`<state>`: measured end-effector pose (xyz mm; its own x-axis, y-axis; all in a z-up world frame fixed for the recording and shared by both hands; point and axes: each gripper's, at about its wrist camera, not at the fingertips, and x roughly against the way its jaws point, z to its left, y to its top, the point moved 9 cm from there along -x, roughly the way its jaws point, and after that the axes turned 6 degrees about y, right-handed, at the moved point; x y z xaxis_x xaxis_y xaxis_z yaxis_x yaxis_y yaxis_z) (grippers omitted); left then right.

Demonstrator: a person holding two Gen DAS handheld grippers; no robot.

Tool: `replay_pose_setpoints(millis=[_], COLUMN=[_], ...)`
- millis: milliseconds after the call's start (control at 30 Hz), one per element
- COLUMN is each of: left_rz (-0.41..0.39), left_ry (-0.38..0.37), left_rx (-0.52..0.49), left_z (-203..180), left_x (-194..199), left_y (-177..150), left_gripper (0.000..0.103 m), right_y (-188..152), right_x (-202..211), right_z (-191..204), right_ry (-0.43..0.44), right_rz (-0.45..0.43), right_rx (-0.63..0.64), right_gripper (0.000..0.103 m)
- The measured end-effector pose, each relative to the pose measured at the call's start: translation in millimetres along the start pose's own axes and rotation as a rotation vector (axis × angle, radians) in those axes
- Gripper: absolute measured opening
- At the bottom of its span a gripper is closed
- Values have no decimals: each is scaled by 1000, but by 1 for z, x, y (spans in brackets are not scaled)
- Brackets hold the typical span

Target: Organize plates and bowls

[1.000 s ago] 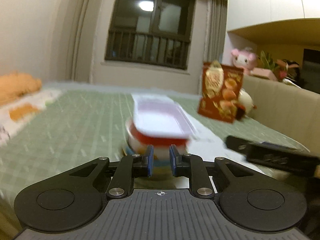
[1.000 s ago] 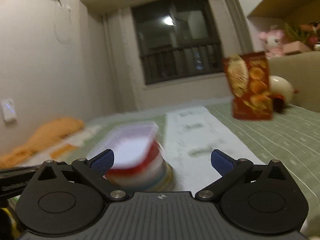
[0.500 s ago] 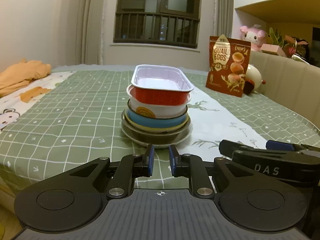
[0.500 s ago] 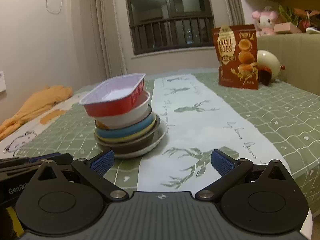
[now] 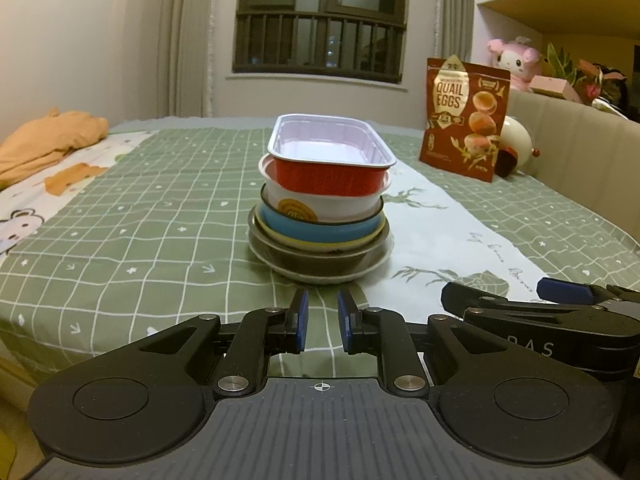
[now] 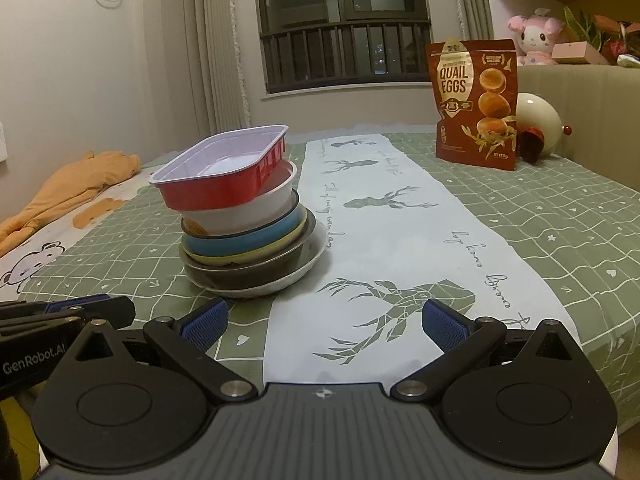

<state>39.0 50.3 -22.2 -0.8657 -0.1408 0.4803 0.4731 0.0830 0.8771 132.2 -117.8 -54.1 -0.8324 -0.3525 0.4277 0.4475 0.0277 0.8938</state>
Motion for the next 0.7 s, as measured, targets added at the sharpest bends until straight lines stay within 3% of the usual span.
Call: replay_pose_setpoints(millis=[700], left_rz=[4], left_ry=[-10], left_rx=[0], left_z=[-2], left_x=[1], left_y=[-1], left_gripper=[19], right_y=[-2], right_x=[-2], right_z=[4], right_ry=[7], right_rz=[6], right_rx=[9], right_gripper=[103])
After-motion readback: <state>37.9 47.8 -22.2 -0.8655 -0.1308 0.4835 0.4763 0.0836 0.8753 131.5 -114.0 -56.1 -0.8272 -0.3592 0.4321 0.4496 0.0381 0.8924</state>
